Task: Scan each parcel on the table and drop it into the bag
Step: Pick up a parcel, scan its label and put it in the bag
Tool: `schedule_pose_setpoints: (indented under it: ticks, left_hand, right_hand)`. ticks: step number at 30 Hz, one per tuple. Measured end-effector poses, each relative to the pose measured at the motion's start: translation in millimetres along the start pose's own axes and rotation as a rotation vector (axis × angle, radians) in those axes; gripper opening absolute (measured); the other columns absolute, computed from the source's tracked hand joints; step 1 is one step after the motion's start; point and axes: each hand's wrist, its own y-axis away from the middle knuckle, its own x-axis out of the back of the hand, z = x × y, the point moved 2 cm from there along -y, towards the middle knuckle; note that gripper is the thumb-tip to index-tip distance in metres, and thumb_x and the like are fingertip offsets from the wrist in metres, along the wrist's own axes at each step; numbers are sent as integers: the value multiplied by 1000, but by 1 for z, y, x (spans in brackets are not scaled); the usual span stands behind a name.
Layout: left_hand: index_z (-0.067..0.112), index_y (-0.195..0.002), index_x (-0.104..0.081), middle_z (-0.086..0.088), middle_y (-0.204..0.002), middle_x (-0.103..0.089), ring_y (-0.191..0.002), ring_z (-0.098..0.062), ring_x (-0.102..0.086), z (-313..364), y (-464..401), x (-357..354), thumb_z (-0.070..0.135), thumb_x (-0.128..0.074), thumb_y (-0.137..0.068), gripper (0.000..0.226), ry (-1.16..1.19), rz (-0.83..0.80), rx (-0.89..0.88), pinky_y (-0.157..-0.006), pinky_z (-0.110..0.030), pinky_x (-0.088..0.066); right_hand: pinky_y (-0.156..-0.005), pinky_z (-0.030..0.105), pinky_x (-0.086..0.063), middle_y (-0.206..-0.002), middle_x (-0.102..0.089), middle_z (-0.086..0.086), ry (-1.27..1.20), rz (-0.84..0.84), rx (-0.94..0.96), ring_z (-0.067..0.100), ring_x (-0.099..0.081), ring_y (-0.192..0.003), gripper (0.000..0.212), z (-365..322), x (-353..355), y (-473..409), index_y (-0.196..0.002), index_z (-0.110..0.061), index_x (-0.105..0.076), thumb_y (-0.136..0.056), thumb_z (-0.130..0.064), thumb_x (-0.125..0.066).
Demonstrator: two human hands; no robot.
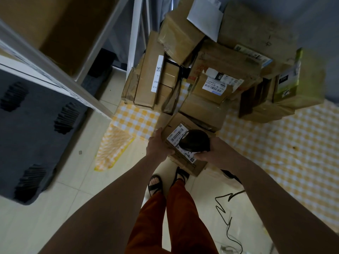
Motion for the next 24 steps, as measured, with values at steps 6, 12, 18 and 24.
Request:
schedule_pose_setpoints:
  ticks: [6,12,18,24]
  left_hand:
    - [26,-150,-23,-16,-128,-48,-102,-39,-63,-2,1,-2,13,-86,-66,106,-19,26,-52,-82,-53,-56]
    - [26,-151,-22,-15,-129,-45,-106,-37,-60,-2,1,-1,10,-84,-68,105,-9,16,-40,-84,-53,-56]
    - [26,-151,-23,-15,-129,-45,-106,-38,-60,0,3,-1,9,-84,-69,104,-8,15,-34,-83,-52,-56]
    - [27,-152,-20,-16,-131,-44,-107,-39,-60,2,2,0,7,-83,-69,106,-3,9,-9,-85,-52,-55]
  right_hand:
    - [-94,38,-50,-111,-62,7,21,0,31,17,-56,-106,40,-1,0,-2,-120,-18,-60,-81,-15,-69]
    - [-80,23,-48,-110,-62,5,8,-19,16,14,-56,-105,40,0,2,1,-121,-19,-59,-83,-13,-69]
    - [-73,19,-45,-112,-63,6,-19,-26,12,13,-56,-103,38,3,0,2,-121,-19,-59,-84,-14,-69]
    - [-80,12,-41,-112,-59,-4,-169,13,44,10,-52,-112,51,9,-4,6,-128,-24,-53,-83,-7,-70]
